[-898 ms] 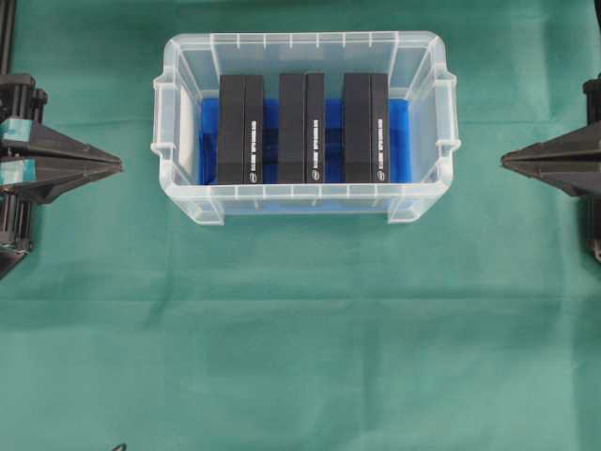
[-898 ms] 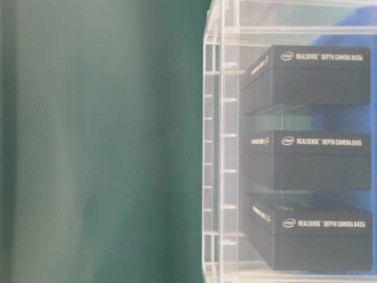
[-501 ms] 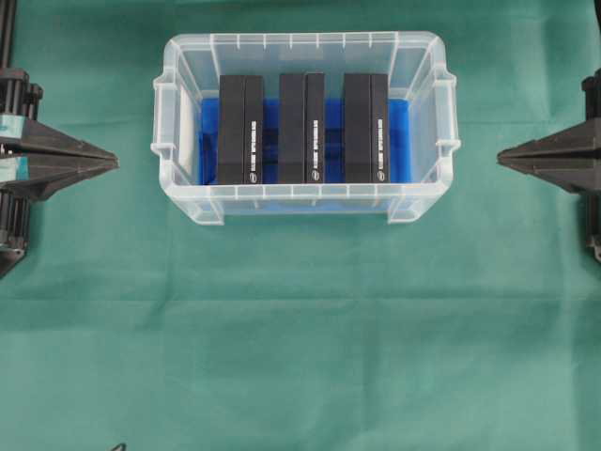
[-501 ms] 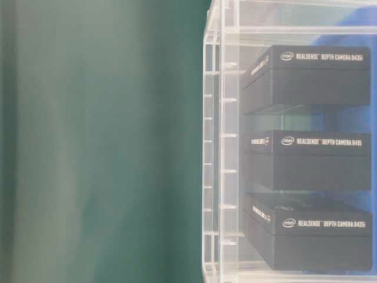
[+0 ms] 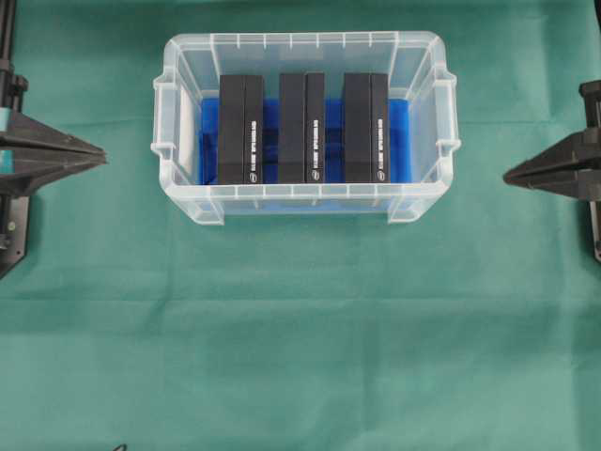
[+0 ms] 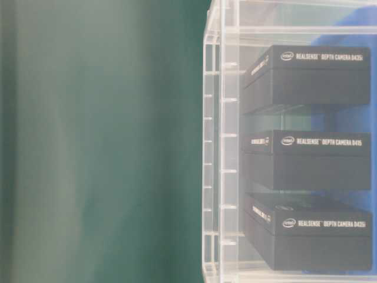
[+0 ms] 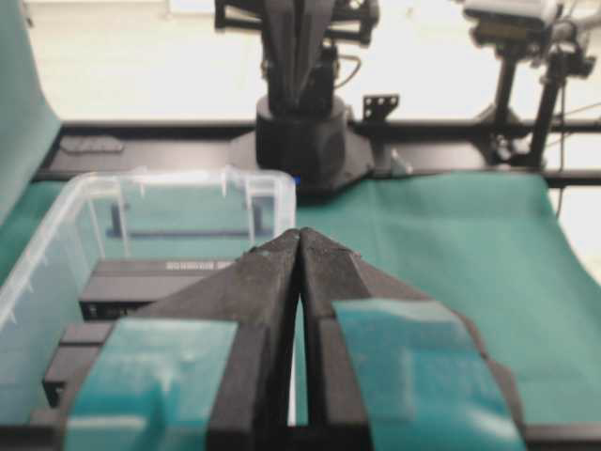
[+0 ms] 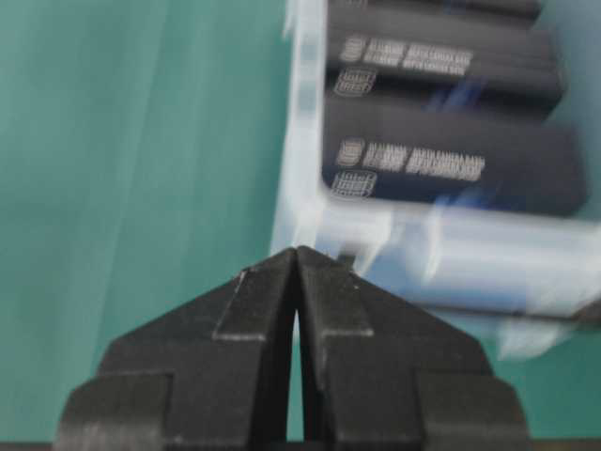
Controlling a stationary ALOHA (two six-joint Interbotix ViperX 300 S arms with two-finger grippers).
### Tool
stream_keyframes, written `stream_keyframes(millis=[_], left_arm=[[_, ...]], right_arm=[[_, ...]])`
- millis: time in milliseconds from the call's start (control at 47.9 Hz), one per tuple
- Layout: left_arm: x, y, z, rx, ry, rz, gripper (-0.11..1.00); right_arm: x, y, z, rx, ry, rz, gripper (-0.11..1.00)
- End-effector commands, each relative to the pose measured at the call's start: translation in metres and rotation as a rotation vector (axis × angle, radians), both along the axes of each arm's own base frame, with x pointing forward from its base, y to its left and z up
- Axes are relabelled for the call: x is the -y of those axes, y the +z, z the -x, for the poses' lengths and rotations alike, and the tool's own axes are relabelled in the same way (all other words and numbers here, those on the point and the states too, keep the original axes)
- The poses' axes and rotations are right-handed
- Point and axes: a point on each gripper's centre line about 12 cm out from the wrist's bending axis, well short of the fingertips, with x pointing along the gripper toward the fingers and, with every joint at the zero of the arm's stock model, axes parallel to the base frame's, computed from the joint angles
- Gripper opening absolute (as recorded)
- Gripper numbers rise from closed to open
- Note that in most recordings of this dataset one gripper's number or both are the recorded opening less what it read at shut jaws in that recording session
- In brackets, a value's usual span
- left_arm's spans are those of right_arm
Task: Take the box out of the case with the left arm.
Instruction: 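Raise the left gripper and swing it toward the clear case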
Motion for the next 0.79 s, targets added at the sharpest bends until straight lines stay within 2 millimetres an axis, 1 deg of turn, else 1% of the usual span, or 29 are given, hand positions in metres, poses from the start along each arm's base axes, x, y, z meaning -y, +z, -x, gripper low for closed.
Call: stream_keyframes(millis=[0, 125, 209, 313, 564, 772], left_arm=[[0.001, 0.023, -0.001, 0.029, -0.004, -0.003, 0.02], [0.001, 0.037, -0.001, 0.012, -0.004, -0.003, 0.02], [0.001, 0.047, 0.0, -0.001, -0.002, -0.006, 0.02], [0.001, 0.052, 0.001, -0.012, -0.001, -0.004, 0.02], [0.003, 0.051, 0.001, -0.066, -0.016, 0.015, 0.02], [0.011, 0.044, 0.005, -0.3, -0.045, 0.07, 0.02]], right_arm=[[0.0, 0.001, 0.001, -0.078, -0.006, -0.008, 0.07], [0.0, -0.012, 0.004, -0.176, -0.026, -0.034, 0.07], [0.0, -0.016, 0.003, -0.201, -0.031, -0.041, 0.07], [0.0, -0.02, 0.002, -0.22, -0.031, -0.041, 0.07], [0.0, -0.022, 0.004, -0.246, -0.033, -0.042, 0.07], [0.0, -0.022, 0.004, -0.246, -0.034, -0.043, 0.07]])
